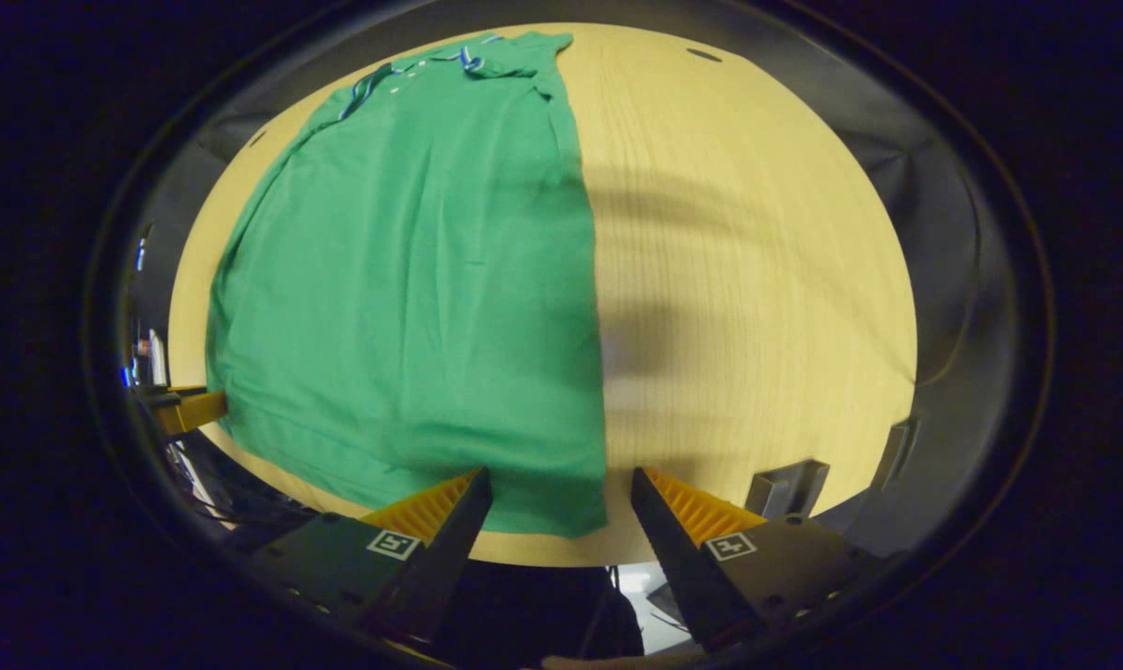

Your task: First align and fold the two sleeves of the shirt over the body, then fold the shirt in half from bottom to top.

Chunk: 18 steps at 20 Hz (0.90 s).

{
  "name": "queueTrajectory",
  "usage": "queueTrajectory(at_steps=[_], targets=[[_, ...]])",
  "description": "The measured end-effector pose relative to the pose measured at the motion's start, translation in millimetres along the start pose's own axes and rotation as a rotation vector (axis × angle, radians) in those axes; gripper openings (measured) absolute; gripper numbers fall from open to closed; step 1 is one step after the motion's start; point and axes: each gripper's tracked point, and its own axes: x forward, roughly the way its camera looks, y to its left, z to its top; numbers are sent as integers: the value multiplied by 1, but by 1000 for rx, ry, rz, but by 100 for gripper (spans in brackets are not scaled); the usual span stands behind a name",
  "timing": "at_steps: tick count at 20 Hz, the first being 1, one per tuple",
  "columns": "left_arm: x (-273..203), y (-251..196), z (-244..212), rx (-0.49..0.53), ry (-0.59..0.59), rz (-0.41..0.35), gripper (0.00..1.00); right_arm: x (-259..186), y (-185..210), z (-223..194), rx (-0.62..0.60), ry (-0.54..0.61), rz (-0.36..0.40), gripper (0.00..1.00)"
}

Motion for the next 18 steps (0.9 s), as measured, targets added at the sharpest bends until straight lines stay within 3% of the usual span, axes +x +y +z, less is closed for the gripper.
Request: queueTrajectory(at_steps=[3,4,8,10,11,15,18], targets=[[-1,4,1,-10,9,-4,89,0,2,7,-22,12,1,89],[0,5,1,-7,10,-6,84,-1,3,7,-29,7,7,69],[-2,-2,-1,-8,22,-36,45,0,12,6,-68,-2,47,29],[-1,-10,2,-3,17,-55,15,-2,13,6,-62,6,63,2],[0,-12,4,16,11,-60,5,-1,13,9,-63,2,77,2],[-6,-18,7,13,-45,-104,3,-5,16,11,-6,-45,158,0],[-27,-24,21,32,-135,-113,3,-37,22,24,32,-139,245,0]])
